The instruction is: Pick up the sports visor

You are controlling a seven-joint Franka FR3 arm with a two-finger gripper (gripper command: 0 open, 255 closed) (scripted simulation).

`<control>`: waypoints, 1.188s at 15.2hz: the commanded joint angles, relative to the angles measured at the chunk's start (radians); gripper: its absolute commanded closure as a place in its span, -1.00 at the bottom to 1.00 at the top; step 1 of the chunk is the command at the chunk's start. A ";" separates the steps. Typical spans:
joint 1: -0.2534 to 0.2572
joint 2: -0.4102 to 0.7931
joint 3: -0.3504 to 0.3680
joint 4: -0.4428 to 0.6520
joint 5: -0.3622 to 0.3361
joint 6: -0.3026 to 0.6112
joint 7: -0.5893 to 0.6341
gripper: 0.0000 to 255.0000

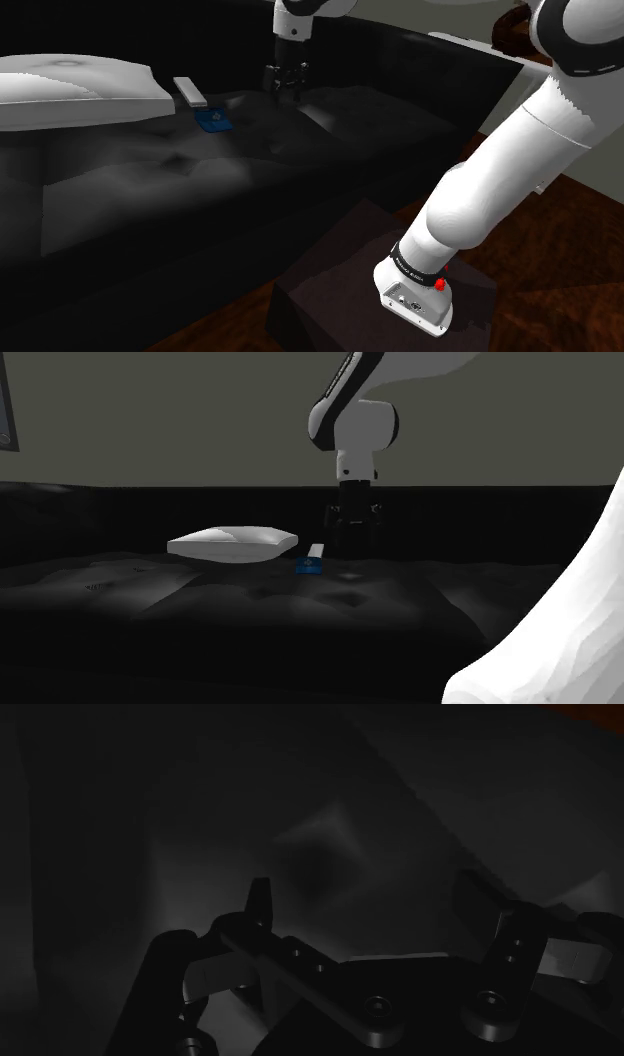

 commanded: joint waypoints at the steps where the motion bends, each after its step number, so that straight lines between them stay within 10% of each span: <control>1: 0.002 0.083 0.003 0.081 0.005 0.002 0.003 -1.00; 11: 0.014 0.501 0.012 0.545 0.020 -0.045 0.016 -1.00; 18: 0.029 0.870 0.018 1.073 0.023 -0.204 0.028 -1.00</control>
